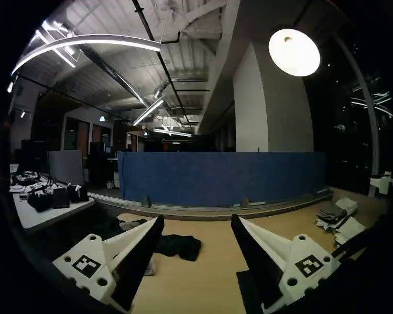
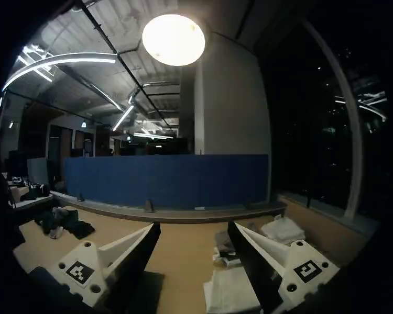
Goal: Fold towel
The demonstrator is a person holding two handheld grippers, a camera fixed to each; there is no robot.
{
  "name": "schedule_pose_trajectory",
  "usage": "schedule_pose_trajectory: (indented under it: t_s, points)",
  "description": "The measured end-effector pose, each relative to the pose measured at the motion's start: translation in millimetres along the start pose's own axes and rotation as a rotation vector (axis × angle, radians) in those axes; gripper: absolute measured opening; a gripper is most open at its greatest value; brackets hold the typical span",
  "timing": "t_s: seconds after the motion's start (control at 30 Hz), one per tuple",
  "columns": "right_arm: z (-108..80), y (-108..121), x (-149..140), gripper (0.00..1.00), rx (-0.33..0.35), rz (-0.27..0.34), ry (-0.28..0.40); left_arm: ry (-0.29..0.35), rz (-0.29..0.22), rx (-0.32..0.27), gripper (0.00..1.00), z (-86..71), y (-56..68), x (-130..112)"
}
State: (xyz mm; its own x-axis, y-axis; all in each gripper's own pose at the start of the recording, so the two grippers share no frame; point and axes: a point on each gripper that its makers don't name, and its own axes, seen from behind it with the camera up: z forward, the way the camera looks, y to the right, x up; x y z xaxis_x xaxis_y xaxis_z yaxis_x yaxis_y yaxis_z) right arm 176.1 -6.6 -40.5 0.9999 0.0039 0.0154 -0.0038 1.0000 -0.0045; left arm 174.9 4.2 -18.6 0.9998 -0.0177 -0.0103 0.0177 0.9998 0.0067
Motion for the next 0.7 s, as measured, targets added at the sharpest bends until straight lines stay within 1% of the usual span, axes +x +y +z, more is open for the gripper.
schedule_pose_trajectory:
  t_s: [0.17, 0.3, 0.4, 0.57, 0.7]
  points:
    - [-2.7, -1, 20, 1.0, 0.013, -0.028, -0.011, -0.023, -0.001, -0.036, 0.95, -3.5, 10.4, 15]
    - [-3.9, -2, 27, 1.0, 0.022, -0.049, -0.019, -0.048, 0.023, -0.076, 0.95, -6.3, 19.5, 18]
    - [-5.8, -3, 28, 1.0, 0.028, -0.057, -0.035, -0.077, 0.045, -0.115, 0.95, -9.7, 28.8, 16]
    - [-11.0, -9, 21, 1.0, 0.071, -0.075, -0.092, -0.136, 0.071, -0.196, 0.95, -17.7, 46.5, 9]
    - [-16.2, -19, 11, 1.0, 0.134, -0.096, -0.159, -0.185, 0.1, -0.25, 0.95, -25.6, 56.9, 1]
